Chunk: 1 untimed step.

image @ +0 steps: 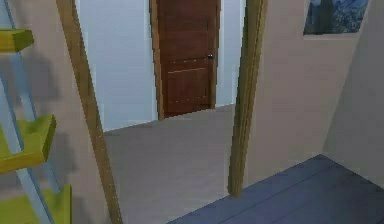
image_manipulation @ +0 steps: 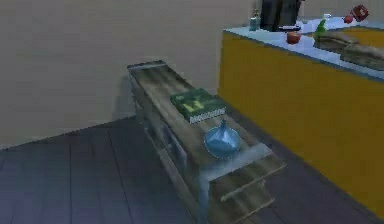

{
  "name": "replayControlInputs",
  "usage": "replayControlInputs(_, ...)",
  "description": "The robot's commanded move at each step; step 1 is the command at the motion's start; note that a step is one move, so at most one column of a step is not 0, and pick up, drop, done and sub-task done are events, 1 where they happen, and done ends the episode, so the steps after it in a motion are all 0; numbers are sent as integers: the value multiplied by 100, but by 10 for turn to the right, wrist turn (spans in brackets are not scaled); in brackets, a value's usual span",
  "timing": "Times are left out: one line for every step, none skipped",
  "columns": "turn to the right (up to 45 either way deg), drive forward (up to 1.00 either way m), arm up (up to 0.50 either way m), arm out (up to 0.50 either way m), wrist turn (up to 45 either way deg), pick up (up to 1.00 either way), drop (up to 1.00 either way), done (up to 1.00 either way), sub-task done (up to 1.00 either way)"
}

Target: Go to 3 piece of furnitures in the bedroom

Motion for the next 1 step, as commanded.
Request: replayControlInputs(0, 65, 0, 0, 0, 0, 0, 0, 0)
